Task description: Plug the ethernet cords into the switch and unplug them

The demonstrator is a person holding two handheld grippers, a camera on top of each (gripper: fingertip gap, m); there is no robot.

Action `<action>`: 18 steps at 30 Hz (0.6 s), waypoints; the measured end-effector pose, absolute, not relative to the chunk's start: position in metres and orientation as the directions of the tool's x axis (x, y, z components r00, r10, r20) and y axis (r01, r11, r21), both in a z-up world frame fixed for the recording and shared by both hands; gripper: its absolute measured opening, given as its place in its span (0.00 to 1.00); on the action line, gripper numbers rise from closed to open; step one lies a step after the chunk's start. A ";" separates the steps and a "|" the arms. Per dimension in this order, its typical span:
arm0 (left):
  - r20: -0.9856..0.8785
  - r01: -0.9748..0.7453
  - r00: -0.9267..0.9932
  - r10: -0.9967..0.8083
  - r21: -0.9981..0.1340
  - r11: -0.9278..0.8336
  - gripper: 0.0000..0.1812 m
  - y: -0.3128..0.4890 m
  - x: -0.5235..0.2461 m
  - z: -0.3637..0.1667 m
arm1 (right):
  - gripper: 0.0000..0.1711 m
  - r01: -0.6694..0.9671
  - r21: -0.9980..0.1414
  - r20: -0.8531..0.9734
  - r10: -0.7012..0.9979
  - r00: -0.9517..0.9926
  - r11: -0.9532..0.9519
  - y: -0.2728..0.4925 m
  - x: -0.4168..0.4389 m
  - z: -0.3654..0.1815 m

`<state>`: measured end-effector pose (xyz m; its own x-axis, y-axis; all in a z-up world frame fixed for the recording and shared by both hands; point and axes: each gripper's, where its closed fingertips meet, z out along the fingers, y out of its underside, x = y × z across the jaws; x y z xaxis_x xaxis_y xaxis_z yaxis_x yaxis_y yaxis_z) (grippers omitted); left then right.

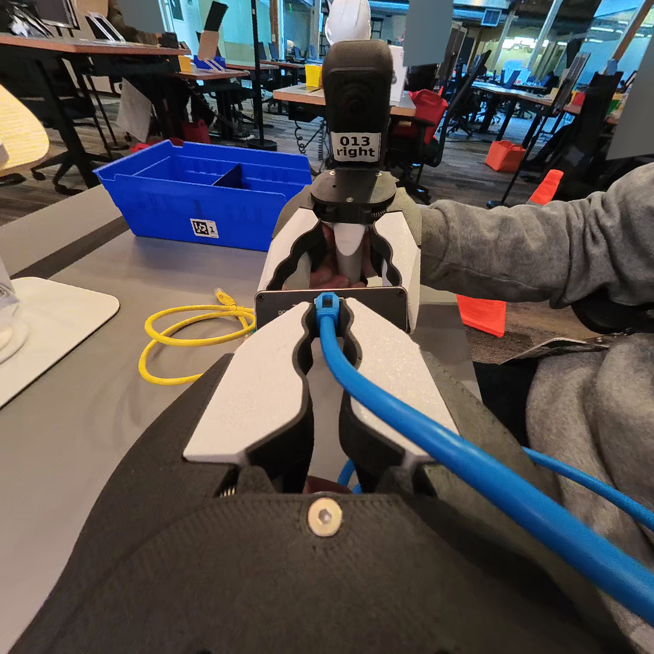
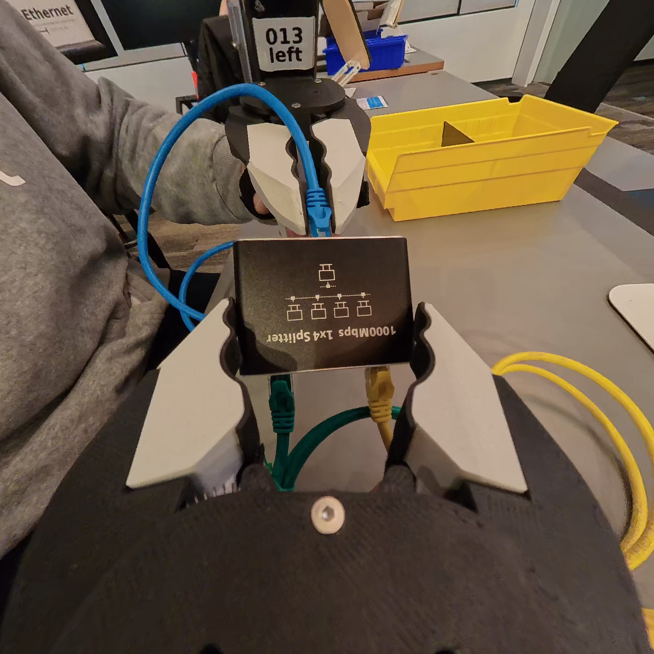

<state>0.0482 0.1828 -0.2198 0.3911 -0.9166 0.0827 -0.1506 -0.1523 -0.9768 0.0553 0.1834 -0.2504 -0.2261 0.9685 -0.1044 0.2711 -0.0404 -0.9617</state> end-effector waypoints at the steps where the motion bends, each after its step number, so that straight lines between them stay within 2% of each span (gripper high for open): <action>1: 0.087 -0.149 0.391 -0.916 -0.976 -0.156 0.07 0.183 0.049 -0.219 | 0.56 0.266 -0.963 -0.106 0.968 -0.228 -0.043 0.183 0.056 -0.249; 18: 0.111 -0.149 0.375 -0.920 -0.973 -0.178 0.07 0.183 0.054 -0.229 | 0.54 0.277 -0.960 -0.125 0.956 -0.267 -0.049 0.176 0.052 -0.258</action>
